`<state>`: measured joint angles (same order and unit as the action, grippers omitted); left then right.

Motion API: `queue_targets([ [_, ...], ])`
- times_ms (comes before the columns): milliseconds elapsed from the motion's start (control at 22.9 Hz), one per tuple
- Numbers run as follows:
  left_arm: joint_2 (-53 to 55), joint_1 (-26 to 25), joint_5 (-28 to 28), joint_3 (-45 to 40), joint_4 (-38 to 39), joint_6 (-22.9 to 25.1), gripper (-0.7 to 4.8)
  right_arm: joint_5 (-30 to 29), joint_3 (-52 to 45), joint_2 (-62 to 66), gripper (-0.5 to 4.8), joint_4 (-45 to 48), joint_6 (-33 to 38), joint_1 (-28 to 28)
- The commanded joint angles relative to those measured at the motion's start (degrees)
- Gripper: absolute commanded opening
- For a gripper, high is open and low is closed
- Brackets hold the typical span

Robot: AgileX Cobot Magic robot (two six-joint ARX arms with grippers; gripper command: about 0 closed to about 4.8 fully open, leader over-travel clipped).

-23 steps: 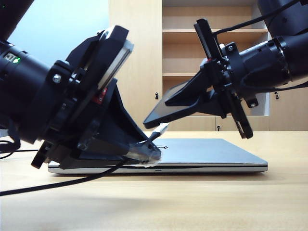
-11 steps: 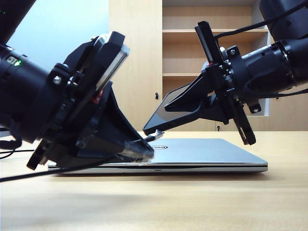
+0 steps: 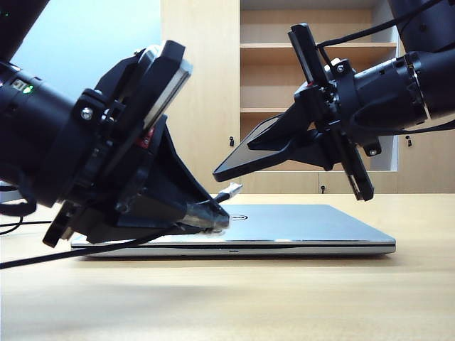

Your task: Pick up the charging cable and the phone, plug the charging cable into the charging port on the phone, and finally place them back on the table.

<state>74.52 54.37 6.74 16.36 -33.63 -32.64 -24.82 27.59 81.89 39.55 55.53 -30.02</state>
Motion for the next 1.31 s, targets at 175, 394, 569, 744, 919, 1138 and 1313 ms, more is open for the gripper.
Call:
queue_targets([
  [175, -0.1, 0.1, 0.1, 0.1, -1.9, 0.0, -0.06, 1.6, 0.3, 0.3, -0.06, 2.5, 0.2, -1.6],
  [394, -0.1, 0.1, 0.1, 0.1, -2.2, 0.0, -0.06, 1.8, 0.0, 0.3, -0.06, 2.3, 0.2, -1.6],
  [569, -0.1, 0.1, 0.1, 0.1, -2.2, 0.0, -0.06, 1.8, 0.0, 0.3, -0.06, 2.3, 0.2, -1.6],
  [744, -0.1, 0.1, 0.1, 0.1, -2.2, 0.0, -0.06, 1.1, -0.2, 0.3, -0.06, 2.2, 0.2, -1.6],
  [919, -0.1, 0.1, 0.1, 0.1, -2.2, 0.0, -0.06, 0.6, -1.5, 0.3, -0.06, 2.3, 0.4, -1.6],
  [1138, -0.1, 0.1, 0.1, 0.1, -2.1, 0.0, -0.06, 1.0, -1.7, 0.3, -0.06, 4.5, 1.5, -1.5],
  [1313, -0.1, 0.1, 0.1, 0.1, -2.1, 0.0, -0.06, 2.8, -1.6, 0.3, -0.06, 5.8, 1.5, -1.5],
])
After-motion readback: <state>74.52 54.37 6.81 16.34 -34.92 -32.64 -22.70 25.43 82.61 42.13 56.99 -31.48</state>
